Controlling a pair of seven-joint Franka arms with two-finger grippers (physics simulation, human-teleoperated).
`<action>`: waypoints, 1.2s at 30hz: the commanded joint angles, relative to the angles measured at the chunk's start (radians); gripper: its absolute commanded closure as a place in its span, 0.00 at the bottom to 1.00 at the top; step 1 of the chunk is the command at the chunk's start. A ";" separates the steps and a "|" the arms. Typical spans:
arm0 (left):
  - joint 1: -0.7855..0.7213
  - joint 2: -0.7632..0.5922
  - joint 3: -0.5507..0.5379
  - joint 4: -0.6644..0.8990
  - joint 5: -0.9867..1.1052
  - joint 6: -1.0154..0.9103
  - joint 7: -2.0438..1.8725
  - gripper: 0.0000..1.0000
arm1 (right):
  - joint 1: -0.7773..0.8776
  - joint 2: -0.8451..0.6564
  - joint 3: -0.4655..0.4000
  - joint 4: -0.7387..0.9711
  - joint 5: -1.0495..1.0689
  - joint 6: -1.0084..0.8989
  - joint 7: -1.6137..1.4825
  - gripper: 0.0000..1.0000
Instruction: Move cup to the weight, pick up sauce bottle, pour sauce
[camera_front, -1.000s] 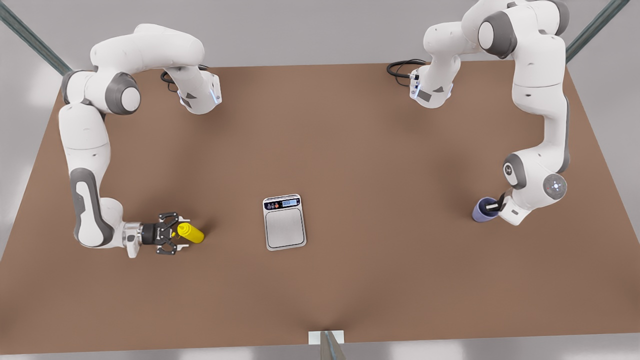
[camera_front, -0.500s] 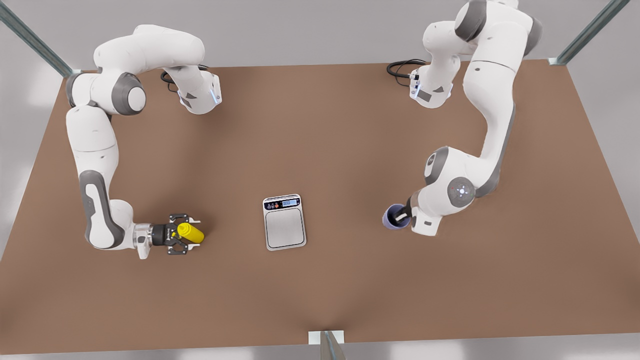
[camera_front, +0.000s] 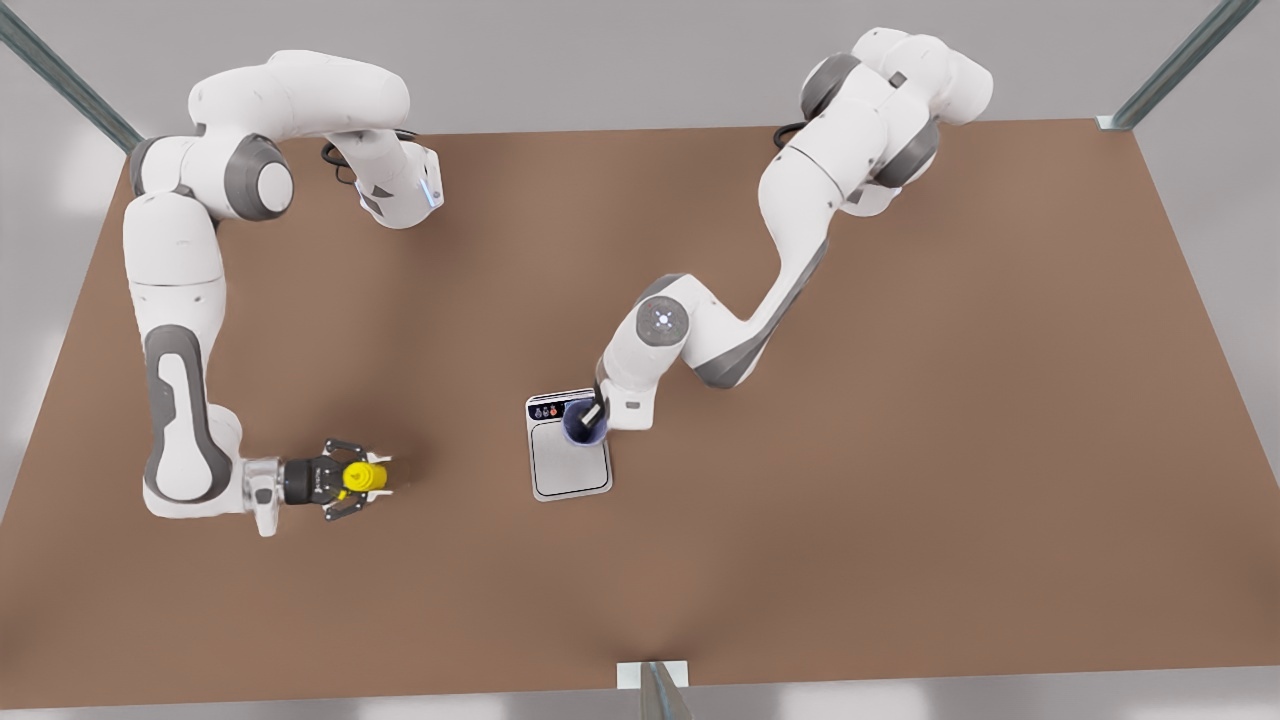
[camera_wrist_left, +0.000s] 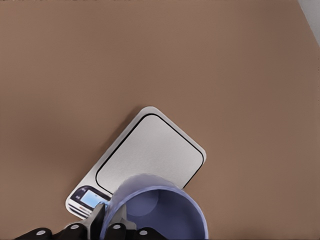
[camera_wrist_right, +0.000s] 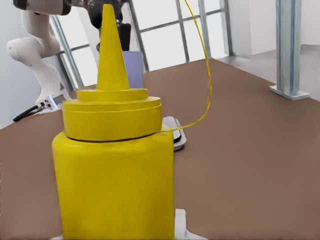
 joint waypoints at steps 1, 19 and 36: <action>0.000 0.001 -0.002 0.000 0.052 -0.021 -0.002 0.79 | 0.001 -0.015 0.002 0.004 -0.022 0.003 0.023 0.57; 0.092 -0.048 -0.008 0.070 0.043 -0.139 -0.001 0.00 | 0.450 -0.208 -0.006 0.330 -0.604 0.083 1.113 0.57; 0.517 -0.780 0.267 -0.476 0.007 -0.610 1.385 0.00 | 0.572 -0.336 0.003 0.227 -0.783 0.114 0.971 0.56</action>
